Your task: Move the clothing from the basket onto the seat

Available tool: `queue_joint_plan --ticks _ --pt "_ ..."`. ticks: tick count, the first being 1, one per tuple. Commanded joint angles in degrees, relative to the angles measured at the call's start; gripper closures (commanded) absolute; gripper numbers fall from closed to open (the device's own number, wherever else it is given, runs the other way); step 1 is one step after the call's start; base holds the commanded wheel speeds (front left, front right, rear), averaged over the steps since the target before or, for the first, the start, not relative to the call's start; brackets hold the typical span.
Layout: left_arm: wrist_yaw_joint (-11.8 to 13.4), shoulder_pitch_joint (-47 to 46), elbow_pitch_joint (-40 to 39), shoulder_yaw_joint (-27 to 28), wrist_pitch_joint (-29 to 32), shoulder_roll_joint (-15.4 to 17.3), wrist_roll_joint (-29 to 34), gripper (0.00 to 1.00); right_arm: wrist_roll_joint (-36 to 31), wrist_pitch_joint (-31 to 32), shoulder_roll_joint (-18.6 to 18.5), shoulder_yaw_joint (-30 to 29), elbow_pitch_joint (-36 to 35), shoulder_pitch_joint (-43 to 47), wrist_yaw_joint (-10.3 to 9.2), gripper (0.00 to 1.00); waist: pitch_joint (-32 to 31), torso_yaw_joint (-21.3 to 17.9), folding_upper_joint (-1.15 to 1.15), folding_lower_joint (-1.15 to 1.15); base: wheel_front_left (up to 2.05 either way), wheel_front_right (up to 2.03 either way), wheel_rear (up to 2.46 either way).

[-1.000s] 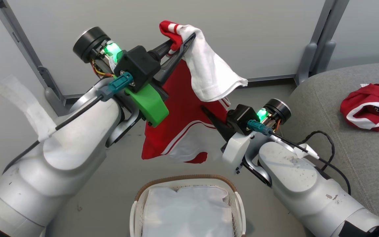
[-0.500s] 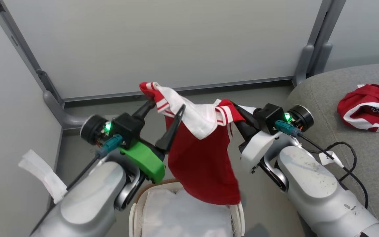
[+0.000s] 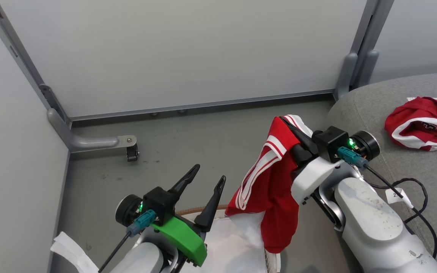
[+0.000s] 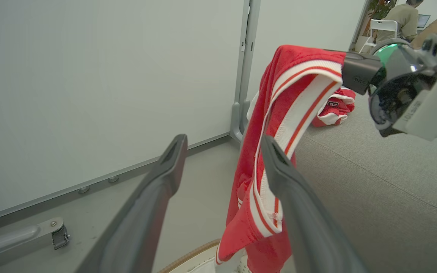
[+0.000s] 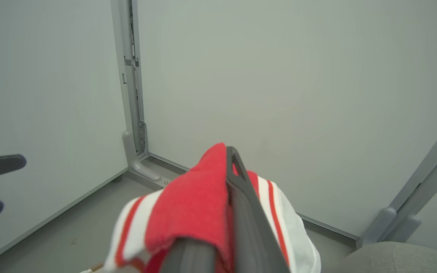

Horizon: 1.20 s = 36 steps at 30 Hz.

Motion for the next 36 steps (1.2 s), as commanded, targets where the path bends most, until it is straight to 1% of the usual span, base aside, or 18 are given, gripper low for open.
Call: queue_joint_plan --ticks 1,5,10,14,18,28,32,36 --pt "-0.5 1.4 0.1 0.7 0.0 -0.4 1.0 0.0 -0.5 -0.1 -0.2 -0.6 -0.5 1.0 -0.08 1.0 0.0 -0.1 0.0 0.0 0.0 0.0 0.0" --pt "-1.5 4.5 -0.2 3.1 0.0 -2.3 3.3 0.0 -1.2 -0.1 -0.4 -1.8 -1.4 2.1 -0.08 1.0 0.0 -0.7 0.0 0.0 0.0 0.0 0.0" --pt "-2.3 6.6 0.1 4.8 0.0 -3.4 5.3 0.0 -1.6 -0.1 -0.6 -2.3 -1.7 2.3 -0.08 1.0 0.1 -1.8 0.0 0.0 0.0 0.0 0.0" --pt "-2.8 7.4 0.1 5.9 -0.1 -4.2 6.2 0.0 -2.0 -0.1 -1.0 -2.8 -2.1 1.7 -0.08 1.0 0.3 -3.7 0.0 0.0 0.0 0.0 0.0" --pt "-3.0 7.9 -0.1 7.1 0.0 -4.7 7.2 0.0 -2.5 -0.1 -2.0 -3.2 -2.9 1.0 -0.08 1.0 0.9 -7.0 0.0 0.0 0.0 0.0 0.0" --pt "-3.4 7.5 -0.6 8.3 0.0 -5.9 9.8 0.0 -3.3 -0.1 -4.3 -6.1 -4.8 1.2 -0.08 1.0 4.1 -17.2 0.0 0.0 0.0 0.0 0.0" --pt "-3.5 6.3 -0.4 8.0 0.0 -6.0 10.5 0.0 -3.5 -0.1 -4.7 -7.6 -5.2 1.7 -0.08 1.0 5.5 -20.1 0.0 0.0 0.0 0.0 0.0" --pt "-3.5 5.5 -0.5 7.3 0.0 -5.8 10.4 0.0 -4.0 -0.1 -4.9 -9.2 -5.7 2.3 -0.08 1.0 6.6 -21.8 0.0 0.0 0.0 0.0 0.0"
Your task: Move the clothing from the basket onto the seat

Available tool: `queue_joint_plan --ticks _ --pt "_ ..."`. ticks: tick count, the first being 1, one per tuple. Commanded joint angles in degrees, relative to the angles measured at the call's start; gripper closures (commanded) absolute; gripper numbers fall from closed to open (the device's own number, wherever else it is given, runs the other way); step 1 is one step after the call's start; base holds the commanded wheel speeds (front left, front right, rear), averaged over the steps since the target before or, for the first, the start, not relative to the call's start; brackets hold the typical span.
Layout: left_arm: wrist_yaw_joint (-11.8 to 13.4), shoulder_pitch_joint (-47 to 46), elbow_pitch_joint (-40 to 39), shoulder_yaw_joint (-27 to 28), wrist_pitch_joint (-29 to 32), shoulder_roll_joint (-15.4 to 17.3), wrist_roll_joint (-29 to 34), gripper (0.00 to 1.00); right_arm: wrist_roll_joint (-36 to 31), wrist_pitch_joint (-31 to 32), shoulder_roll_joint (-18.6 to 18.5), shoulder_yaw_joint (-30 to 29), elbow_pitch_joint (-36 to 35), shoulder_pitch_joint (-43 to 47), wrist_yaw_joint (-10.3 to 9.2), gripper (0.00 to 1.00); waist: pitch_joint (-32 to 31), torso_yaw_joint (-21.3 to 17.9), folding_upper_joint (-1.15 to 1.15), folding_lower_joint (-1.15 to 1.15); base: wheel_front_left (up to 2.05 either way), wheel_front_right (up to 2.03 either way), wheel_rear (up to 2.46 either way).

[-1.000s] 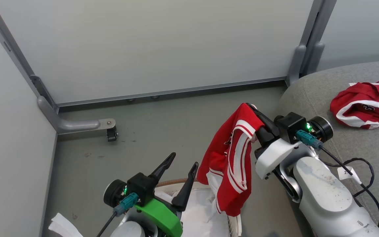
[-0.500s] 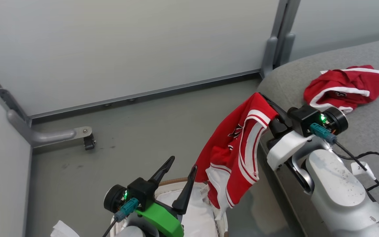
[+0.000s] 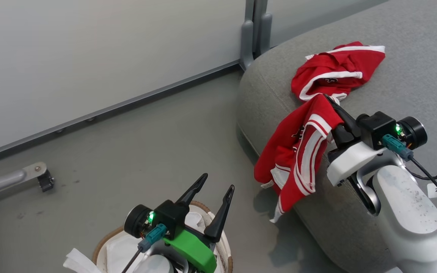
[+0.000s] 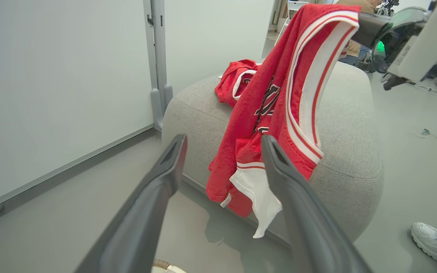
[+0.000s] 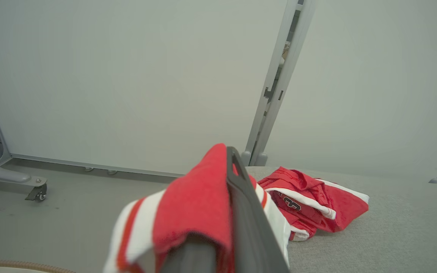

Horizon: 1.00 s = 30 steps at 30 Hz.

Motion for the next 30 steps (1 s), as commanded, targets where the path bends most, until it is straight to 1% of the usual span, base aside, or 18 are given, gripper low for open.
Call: queue_joint_plan --ticks 1,5,11,18,21,25,29,30 --pt "-0.3 -1.0 0.1 -0.1 0.0 0.3 0.2 0.0 -0.3 -0.1 -0.1 -0.5 -0.4 0.8 -0.08 1.0 2.5 -2.9 -0.01 0.0 0.0 0.0 0.0" --pt "-0.2 -1.5 0.0 -0.7 0.0 0.7 -0.2 0.0 -0.7 -0.1 -0.2 -1.5 -0.8 1.1 -0.08 1.0 3.1 -3.2 -0.01 0.0 0.0 0.0 0.0" --pt "-0.2 -2.1 0.1 -1.4 0.0 1.2 -0.6 0.0 -1.4 -0.1 -0.5 -3.4 -0.9 0.3 -0.08 1.0 4.3 -1.7 -0.01 0.0 0.0 0.0 0.0" --pt "-0.2 -2.7 -0.2 -1.6 0.0 1.7 -0.5 0.0 -2.1 -0.1 -1.9 -3.7 -1.0 -5.7 -0.08 1.0 6.3 0.8 -0.01 0.0 0.0 0.0 0.0" --pt "-0.2 -2.9 -0.3 -1.3 0.0 1.6 -0.4 0.0 -1.9 -0.1 -3.5 -3.9 -0.9 -10.2 -0.08 1.0 7.1 1.9 -0.01 0.0 0.0 0.0 0.0" --pt "-0.2 -3.3 -0.3 -1.7 0.0 1.6 0.0 0.0 0.1 -0.1 -6.2 -4.2 0.5 -17.7 -0.08 1.0 8.4 3.9 -0.01 0.0 0.0 0.0 0.0" --pt "-0.2 -4.0 -0.3 -2.0 0.0 1.7 0.7 0.0 1.6 0.9 -9.8 -3.6 2.4 -26.3 -0.08 1.0 10.0 5.9 -0.01 0.0 0.0 0.0 0.0" --pt "-0.2 -4.2 -0.5 -2.1 0.0 1.6 0.8 0.0 1.8 1.4 -11.3 -3.5 3.1 -28.9 -0.08 1.0 10.5 6.5 -0.01 0.0 0.0 0.0 0.0"
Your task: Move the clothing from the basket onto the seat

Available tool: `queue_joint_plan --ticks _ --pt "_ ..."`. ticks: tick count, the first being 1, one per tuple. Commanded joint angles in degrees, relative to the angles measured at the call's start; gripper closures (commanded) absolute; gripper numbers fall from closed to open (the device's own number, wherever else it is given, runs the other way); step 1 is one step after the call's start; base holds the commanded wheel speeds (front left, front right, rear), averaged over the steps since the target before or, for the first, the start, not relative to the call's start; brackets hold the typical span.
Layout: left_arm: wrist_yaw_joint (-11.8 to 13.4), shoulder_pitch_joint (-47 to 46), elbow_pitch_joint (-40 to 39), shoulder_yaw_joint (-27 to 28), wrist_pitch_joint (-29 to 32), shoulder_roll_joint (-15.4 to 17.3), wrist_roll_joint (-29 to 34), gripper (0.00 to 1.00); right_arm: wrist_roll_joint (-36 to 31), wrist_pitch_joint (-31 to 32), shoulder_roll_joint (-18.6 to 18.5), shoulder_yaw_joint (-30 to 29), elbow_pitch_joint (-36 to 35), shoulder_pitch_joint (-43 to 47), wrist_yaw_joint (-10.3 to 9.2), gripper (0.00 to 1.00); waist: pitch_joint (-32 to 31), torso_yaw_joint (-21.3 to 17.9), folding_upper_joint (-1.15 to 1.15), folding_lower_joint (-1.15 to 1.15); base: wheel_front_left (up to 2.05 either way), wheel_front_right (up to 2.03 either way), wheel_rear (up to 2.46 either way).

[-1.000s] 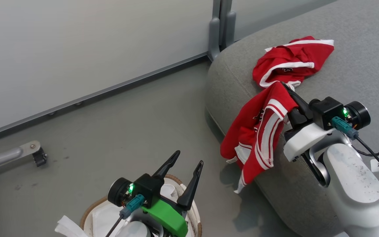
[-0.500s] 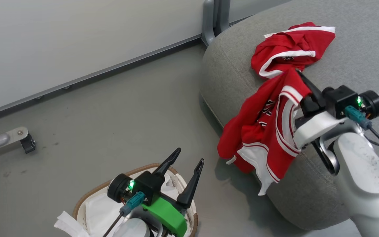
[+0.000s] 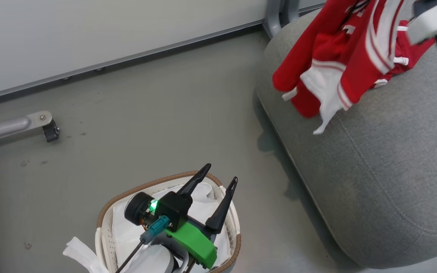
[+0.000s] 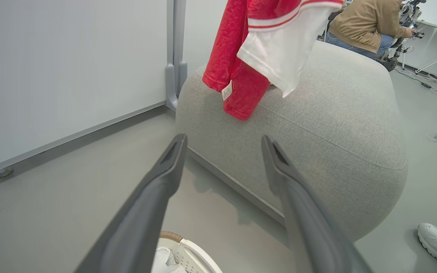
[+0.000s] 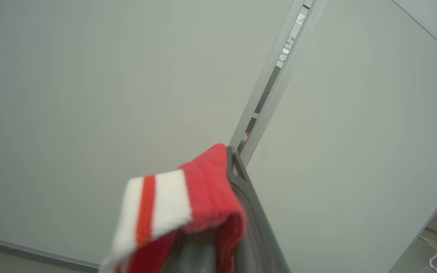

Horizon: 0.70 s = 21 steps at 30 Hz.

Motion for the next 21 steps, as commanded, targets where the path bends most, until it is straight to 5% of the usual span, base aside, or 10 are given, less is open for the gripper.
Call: queue_joint_plan --ticks 1,11,21 --pt "-0.2 -1.4 -0.4 -0.1 0.0 0.4 0.6 0.0 0.0 0.6 -2.3 0.3 0.9 -3.4 -0.08 1.0 2.2 2.3 0.0 0.0 0.0 0.0 0.0" --pt "-0.2 -4.4 -1.4 -1.0 0.0 0.9 1.4 0.0 -1.2 5.8 -16.2 0.9 8.8 -23.0 -0.08 1.0 7.5 6.3 0.0 0.0 0.0 0.0 0.0" --pt "-0.2 -7.2 -2.9 -1.6 0.0 2.1 2.8 0.0 -0.5 4.6 -21.7 -1.3 17.3 -27.5 -0.08 1.0 14.3 5.7 0.0 0.0 0.0 0.0 0.0"
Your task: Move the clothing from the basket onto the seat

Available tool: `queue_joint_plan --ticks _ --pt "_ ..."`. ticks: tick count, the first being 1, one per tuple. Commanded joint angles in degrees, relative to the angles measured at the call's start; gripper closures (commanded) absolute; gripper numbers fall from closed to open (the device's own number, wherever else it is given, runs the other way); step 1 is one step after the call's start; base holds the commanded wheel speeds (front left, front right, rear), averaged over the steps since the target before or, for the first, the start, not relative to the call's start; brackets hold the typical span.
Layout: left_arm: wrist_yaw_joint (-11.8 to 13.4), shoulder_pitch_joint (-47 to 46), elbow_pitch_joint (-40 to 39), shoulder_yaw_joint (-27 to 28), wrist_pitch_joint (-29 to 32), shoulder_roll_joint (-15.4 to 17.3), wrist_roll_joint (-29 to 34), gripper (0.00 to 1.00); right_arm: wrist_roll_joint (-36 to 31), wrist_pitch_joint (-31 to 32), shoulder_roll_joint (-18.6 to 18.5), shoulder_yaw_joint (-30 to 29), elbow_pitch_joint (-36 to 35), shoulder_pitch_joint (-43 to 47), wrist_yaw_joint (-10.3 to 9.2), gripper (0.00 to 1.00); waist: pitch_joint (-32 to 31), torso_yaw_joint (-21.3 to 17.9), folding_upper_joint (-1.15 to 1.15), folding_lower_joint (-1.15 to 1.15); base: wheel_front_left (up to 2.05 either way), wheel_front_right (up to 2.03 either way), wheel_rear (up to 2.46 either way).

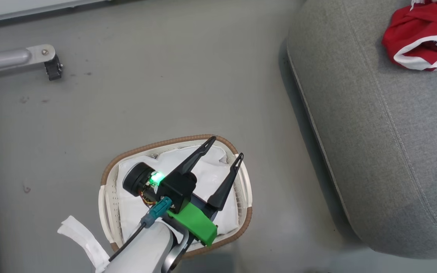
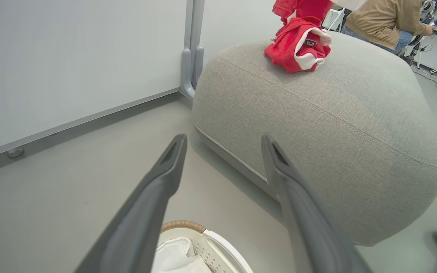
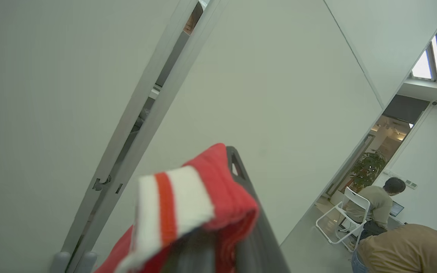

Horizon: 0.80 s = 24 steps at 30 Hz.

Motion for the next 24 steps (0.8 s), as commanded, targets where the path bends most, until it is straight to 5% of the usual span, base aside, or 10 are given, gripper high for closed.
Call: queue_joint_plan --ticks 1,16,24 --pt "-0.2 -1.4 0.0 -0.2 0.0 0.8 0.4 0.0 0.4 -0.6 0.5 0.0 1.4 1.7 -0.08 1.0 3.1 -0.3 0.0 -0.01 0.0 0.0 0.0" --pt "0.8 -3.0 -0.5 -0.3 1.2 3.9 0.8 0.0 -0.3 -6.2 10.3 -4.5 17.0 17.9 -0.08 1.0 9.9 -2.7 0.0 -0.01 0.0 0.0 0.0" --pt "1.4 -3.4 -1.0 -0.2 1.6 4.4 0.3 0.0 -2.9 -6.3 14.5 -10.3 16.4 24.7 -0.08 0.99 10.2 -3.7 0.0 -0.01 0.0 0.0 0.0"
